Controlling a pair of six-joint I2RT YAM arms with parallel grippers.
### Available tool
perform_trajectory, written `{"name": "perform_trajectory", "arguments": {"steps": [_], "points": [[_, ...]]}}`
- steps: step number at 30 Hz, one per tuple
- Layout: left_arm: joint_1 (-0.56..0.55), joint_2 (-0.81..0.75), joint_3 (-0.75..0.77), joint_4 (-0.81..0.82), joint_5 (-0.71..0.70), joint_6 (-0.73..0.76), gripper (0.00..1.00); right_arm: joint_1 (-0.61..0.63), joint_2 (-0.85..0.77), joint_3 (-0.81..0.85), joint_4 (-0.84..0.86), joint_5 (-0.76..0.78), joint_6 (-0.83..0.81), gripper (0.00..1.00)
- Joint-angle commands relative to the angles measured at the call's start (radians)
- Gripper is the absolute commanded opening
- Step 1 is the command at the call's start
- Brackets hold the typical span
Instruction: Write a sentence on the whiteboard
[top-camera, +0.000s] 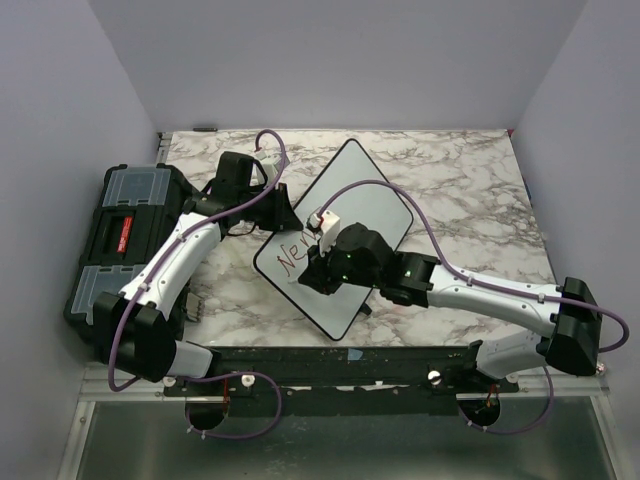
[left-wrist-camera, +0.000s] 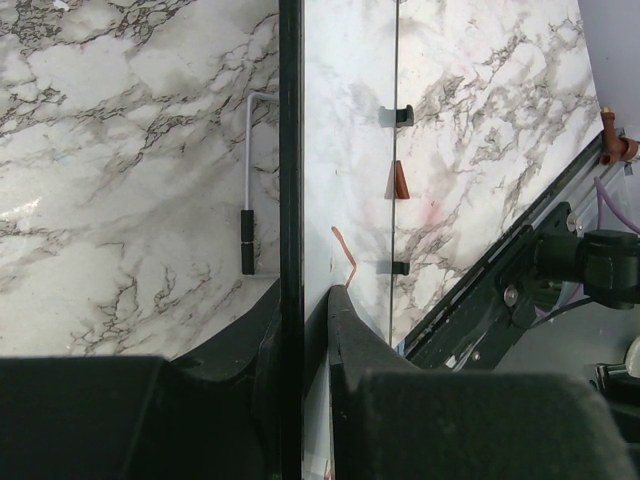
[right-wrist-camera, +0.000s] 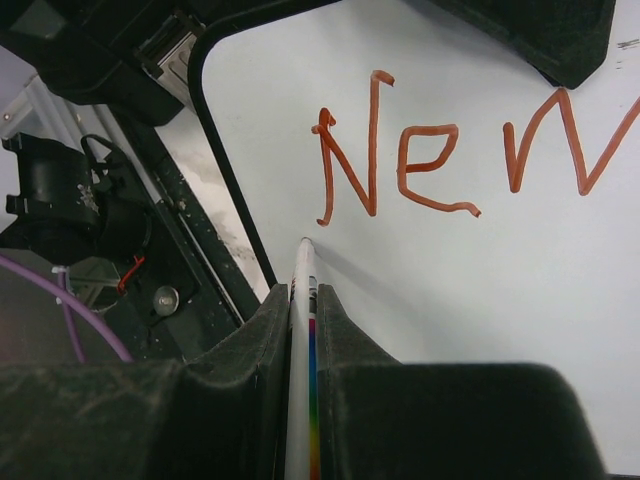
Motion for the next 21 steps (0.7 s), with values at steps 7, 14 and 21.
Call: {"name": "perform_trajectory", "arguments": {"steps": [7, 14, 21], "points": [[-0.017, 0.033, -0.013, -0.045, -0.157, 0.142, 0.00, 0.008, 0.002, -0.042, 0.007, 0.054, 0.001, 0.01], [-0.017, 0.032, -0.013, -0.045, -0.157, 0.142, 0.00, 0.009, -0.020, -0.086, -0.017, 0.062, 0.008, 0.01], [-0.017, 0.030, -0.014, -0.045, -0.158, 0.142, 0.00, 0.009, -0.053, -0.150, -0.026, 0.063, 0.028, 0.01]]}}
